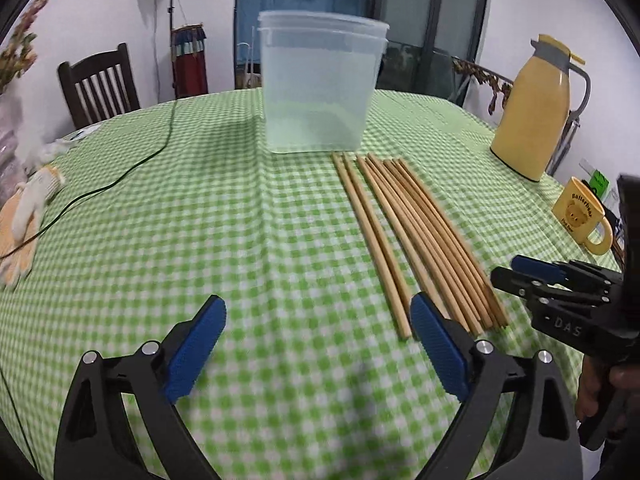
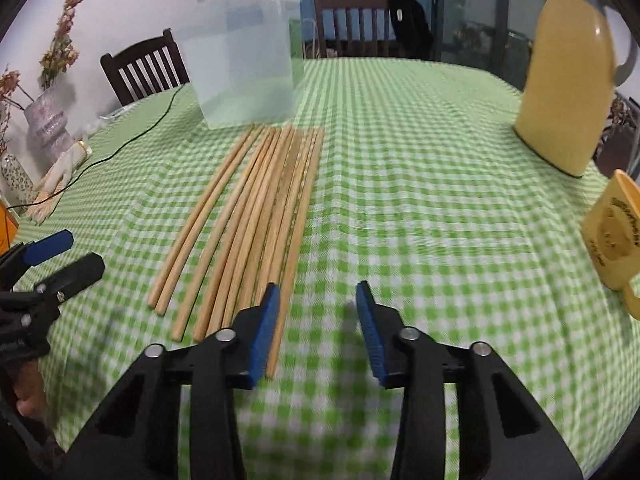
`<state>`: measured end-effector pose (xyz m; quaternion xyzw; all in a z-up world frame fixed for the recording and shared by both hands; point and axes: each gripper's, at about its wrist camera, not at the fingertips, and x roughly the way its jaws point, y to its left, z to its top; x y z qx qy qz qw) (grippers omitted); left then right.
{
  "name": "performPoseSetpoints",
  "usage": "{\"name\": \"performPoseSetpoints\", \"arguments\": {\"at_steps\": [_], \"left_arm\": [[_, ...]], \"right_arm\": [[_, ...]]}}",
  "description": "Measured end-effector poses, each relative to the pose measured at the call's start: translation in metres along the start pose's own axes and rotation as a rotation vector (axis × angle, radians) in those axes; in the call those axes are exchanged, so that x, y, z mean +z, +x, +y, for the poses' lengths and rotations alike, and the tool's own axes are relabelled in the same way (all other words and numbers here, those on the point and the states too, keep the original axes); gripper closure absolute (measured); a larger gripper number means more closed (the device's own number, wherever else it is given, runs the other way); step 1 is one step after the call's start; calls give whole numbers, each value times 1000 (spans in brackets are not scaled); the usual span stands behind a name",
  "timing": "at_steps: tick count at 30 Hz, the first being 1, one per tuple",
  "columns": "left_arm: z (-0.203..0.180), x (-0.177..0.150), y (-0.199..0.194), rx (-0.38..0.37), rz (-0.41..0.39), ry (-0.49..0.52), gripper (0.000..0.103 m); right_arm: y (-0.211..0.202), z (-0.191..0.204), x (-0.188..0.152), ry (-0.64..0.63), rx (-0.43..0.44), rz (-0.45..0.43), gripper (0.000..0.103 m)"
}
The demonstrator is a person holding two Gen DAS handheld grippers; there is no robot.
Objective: Organize utensils
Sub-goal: 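Close the left tool on one wooden chopstick while the right tool grasps another chopstick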
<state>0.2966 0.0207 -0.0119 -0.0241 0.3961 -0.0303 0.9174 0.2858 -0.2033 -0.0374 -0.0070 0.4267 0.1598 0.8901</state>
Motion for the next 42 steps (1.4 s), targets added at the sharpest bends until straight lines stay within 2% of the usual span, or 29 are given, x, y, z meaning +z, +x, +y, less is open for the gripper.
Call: {"name": "performPoseSetpoints", "arguments": {"at_steps": [4, 7, 10, 15, 19, 26, 29, 31, 33, 39, 42], "left_arm": [[-3, 6, 17, 8, 36, 12, 13], [-7, 8, 26, 17, 60, 23, 17], [-13, 10, 34, 16, 93, 43, 23], [-26, 8, 41, 47, 104, 90, 26], [-32, 6, 36, 82, 103, 109, 32], [-47, -4, 33, 62, 143, 124, 40], [-51, -5, 33, 35, 142, 125, 54], [-51, -6, 30, 38, 136, 126, 73], [-52, -10, 25, 45, 132, 145, 99], [-45, -24, 6, 25, 144, 132, 99], [-43, -33, -1, 11, 141, 93, 97]], "right_arm": [[7, 0, 4, -31, -20, 7, 66], [9, -4, 4, -14, 5, 21, 66], [8, 3, 1, -71, -43, 25, 72], [2, -3, -7, -69, -35, -1, 88], [0, -9, -9, -66, -47, -5, 90], [-8, -11, -18, -105, -51, -20, 90], [-14, -7, -26, -147, -48, -37, 90], [-18, -8, -32, -158, -41, -48, 90], [-22, -11, -38, -155, -22, -58, 90], [-29, -15, -48, -174, -6, -81, 90], [-30, -17, -51, -165, 7, -98, 89]]}}
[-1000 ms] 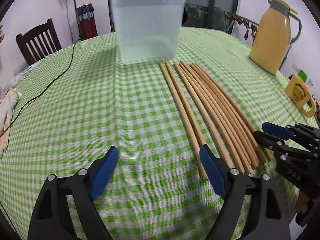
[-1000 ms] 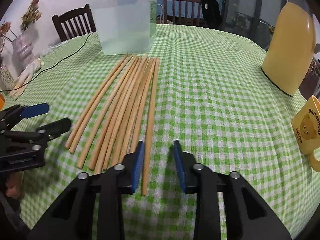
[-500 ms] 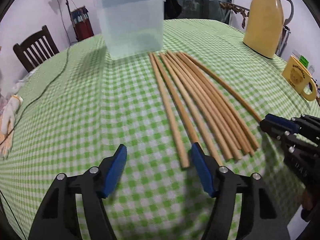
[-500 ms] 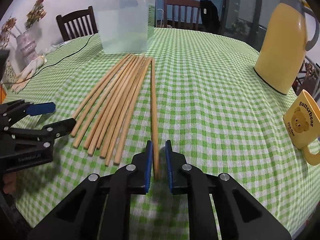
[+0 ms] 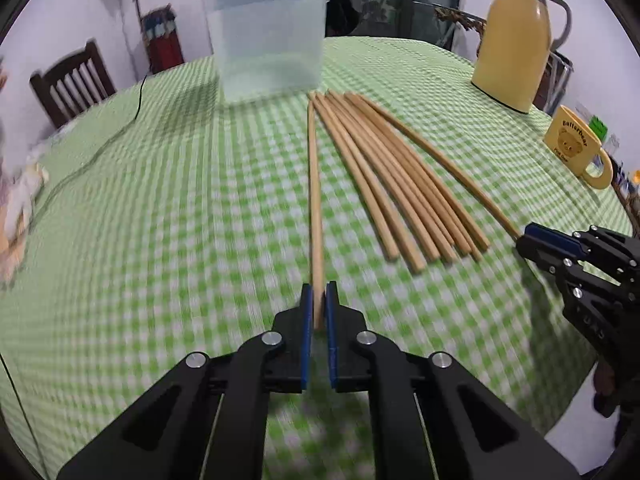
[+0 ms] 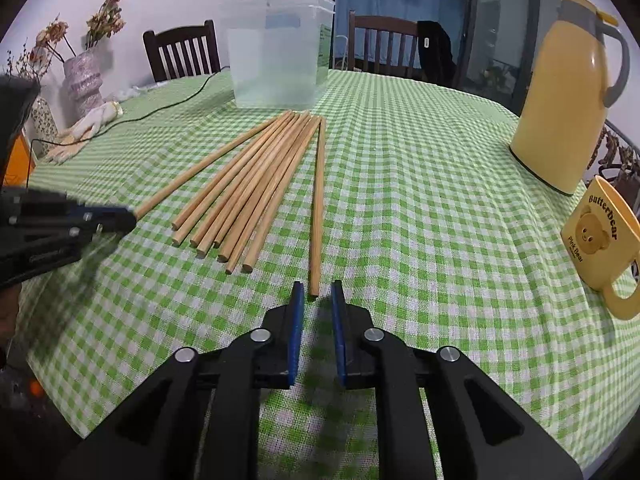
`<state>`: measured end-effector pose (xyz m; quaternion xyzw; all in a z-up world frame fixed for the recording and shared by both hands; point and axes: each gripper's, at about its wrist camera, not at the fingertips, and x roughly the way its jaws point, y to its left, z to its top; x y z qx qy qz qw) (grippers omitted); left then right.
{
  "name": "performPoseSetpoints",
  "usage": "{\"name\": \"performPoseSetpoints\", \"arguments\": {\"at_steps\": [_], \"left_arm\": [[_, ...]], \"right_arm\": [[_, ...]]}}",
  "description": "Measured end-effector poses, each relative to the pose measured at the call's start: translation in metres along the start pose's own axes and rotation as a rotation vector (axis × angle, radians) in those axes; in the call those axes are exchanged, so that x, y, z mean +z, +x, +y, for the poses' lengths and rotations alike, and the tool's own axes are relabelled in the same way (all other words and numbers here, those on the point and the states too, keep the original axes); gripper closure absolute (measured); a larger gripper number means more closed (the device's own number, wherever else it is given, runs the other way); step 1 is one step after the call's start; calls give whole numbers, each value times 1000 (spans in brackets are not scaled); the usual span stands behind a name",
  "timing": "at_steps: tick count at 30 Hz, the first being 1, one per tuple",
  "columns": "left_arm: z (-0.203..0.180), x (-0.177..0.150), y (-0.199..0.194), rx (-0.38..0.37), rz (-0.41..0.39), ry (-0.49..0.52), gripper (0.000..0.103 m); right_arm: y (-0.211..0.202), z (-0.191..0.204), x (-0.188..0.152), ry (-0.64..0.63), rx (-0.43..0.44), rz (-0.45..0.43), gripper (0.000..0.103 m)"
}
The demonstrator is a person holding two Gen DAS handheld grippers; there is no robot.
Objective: Organize utensils
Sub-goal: 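Close the left tool on one wooden chopstick while the right tool grasps another chopstick, then lift the left tool's chopstick toward the clear container while the right tool carries its chopstick there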
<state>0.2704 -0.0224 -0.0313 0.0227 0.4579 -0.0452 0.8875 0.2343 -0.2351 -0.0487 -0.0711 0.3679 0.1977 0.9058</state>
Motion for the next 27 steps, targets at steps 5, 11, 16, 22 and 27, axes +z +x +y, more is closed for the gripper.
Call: {"name": "performPoseSetpoints", "arguments": {"at_steps": [5, 11, 16, 22, 27], "left_arm": [[-6, -1, -1, -31, 0, 16, 77], [-10, -5, -3, -6, -8, 31, 78], [-6, -6, -5, 6, -10, 14, 99], [1, -9, -17, -5, -21, 5, 100], [14, -5, -44, -24, -56, -6, 100]], "right_arm": [[3, -4, 3, 22, 5, 6, 89], [6, 0, 6, 23, -2, 12, 89], [6, 5, 6, 8, 13, 2, 98], [-4, 3, 8, 46, 12, -29, 99], [-29, 7, 19, 16, -14, -97, 99]]}}
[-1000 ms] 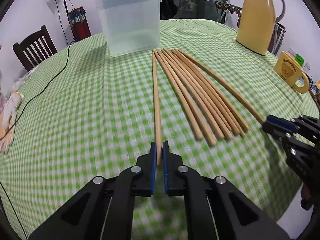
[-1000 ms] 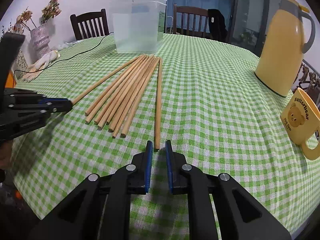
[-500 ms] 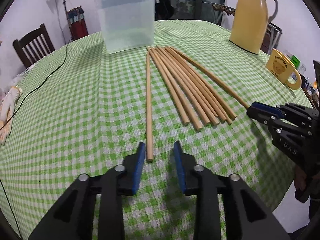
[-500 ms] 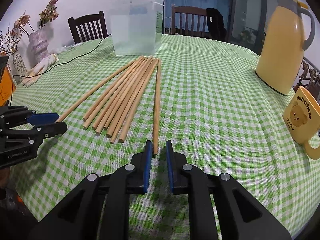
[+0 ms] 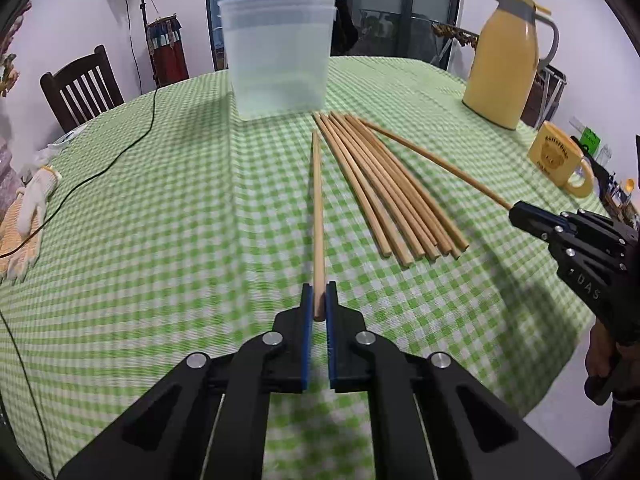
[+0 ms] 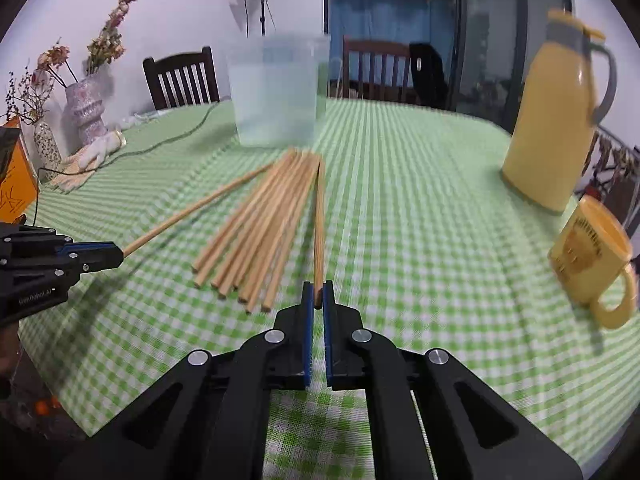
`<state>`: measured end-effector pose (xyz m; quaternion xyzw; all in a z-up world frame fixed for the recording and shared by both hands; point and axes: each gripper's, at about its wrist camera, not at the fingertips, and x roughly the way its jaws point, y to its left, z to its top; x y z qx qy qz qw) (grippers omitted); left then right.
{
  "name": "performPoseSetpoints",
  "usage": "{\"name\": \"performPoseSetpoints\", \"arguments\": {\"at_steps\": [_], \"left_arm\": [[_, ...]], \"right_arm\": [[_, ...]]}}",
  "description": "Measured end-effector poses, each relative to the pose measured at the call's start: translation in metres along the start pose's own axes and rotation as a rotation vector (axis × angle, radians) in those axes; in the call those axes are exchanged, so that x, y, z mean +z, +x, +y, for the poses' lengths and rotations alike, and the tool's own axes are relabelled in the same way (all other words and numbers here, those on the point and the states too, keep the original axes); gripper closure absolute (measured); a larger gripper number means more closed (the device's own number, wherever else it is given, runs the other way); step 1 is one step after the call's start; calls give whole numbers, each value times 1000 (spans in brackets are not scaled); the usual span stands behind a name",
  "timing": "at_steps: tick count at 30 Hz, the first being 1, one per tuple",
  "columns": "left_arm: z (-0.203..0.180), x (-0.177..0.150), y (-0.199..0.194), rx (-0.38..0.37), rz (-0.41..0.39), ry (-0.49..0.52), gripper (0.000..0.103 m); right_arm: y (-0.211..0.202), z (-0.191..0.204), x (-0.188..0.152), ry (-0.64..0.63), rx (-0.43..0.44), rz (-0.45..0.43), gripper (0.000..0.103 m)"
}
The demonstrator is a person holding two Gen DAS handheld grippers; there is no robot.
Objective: Organize utensils
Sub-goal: 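Lift the left tool's chopstick toward the clear container while the right tool carries its chopstick there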
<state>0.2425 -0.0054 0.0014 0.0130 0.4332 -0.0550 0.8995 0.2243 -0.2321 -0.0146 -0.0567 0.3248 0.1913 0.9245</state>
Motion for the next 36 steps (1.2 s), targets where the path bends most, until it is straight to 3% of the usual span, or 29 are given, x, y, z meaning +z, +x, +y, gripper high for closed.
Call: {"name": "performPoseSetpoints", "arguments": {"at_steps": [9, 16, 19, 24, 36], "left_arm": [[27, 24, -70, -30, -128, 43, 100], [43, 50, -108, -71, -164, 48, 100], [54, 66, -122, -117, -164, 29, 100], [61, 99, -138, -122, -171, 60, 100], [59, 151, -121, -144, -146, 105, 100]], "right_arm": [[-45, 1, 26, -36, -10, -127, 99], [-73, 0, 50, -64, -20, -185, 99], [-78, 3, 63, -95, -15, -181, 99], [-90, 4, 94, -135, 13, -179, 99], [-71, -14, 138, -107, 92, -92, 99]]}}
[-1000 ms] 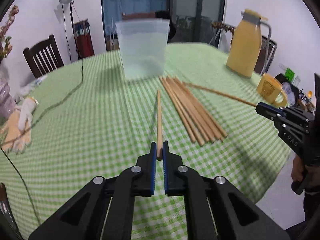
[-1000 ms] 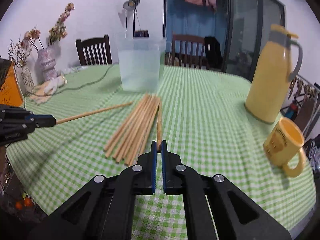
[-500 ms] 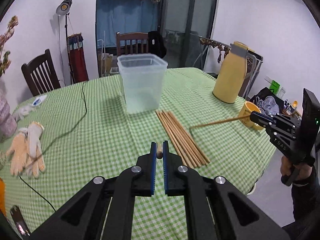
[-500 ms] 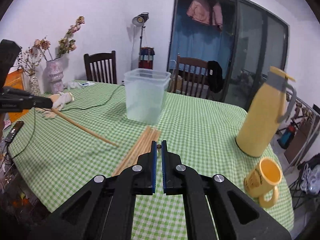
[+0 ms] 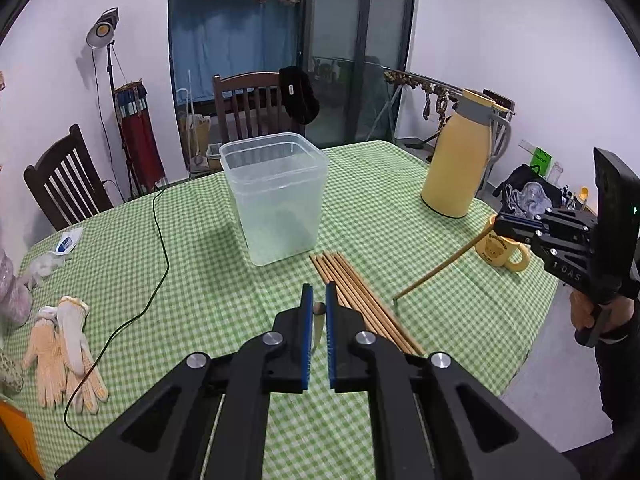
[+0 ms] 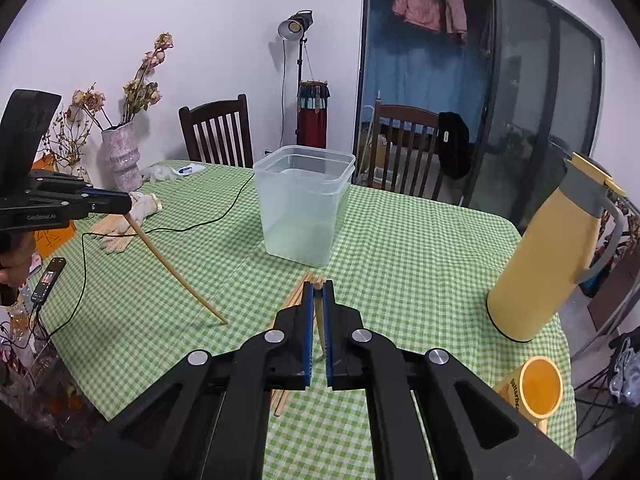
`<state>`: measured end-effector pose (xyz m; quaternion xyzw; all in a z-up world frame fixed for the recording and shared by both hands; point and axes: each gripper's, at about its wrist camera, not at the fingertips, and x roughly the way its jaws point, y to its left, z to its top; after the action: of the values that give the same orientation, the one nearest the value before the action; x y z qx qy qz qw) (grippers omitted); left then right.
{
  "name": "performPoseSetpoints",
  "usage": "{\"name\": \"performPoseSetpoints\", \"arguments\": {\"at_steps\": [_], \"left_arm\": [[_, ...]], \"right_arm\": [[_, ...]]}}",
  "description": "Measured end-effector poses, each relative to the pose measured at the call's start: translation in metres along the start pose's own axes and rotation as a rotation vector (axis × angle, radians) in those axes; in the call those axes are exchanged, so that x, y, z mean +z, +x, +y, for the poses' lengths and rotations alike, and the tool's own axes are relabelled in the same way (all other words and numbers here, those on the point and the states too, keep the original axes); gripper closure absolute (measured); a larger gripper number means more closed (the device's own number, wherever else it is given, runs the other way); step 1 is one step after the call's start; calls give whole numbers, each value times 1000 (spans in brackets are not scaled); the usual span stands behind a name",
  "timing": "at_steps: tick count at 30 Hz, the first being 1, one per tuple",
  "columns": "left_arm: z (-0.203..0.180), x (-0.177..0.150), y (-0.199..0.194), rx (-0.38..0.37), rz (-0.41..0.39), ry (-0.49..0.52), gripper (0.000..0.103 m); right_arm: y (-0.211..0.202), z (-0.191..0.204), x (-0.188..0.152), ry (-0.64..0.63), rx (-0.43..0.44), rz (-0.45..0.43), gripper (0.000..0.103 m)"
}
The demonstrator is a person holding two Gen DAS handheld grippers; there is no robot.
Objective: Organize utensils
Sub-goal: 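Lift the left tool's chopstick toward the clear container while the right tool carries its chopstick there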
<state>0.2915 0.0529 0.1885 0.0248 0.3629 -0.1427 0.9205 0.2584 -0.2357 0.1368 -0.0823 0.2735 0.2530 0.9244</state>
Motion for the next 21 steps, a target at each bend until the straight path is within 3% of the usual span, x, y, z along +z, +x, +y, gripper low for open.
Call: {"name": "performPoseSetpoints", "arguments": {"at_steps": [7, 11, 16, 21], "left_arm": [[3, 14, 11, -4, 5, 0, 100], [9, 36, 6, -1, -31, 8, 100], [17, 92, -17, 14, -130, 29, 100], [36, 162, -58, 24, -295, -10, 100]], "right_arm": [[5, -2, 6, -24, 10, 9, 99], [7, -2, 24, -62, 22, -5, 99], [2, -11, 76, -77, 47, -70, 99], [-34, -24, 148, -66, 84, -234, 99]]}}
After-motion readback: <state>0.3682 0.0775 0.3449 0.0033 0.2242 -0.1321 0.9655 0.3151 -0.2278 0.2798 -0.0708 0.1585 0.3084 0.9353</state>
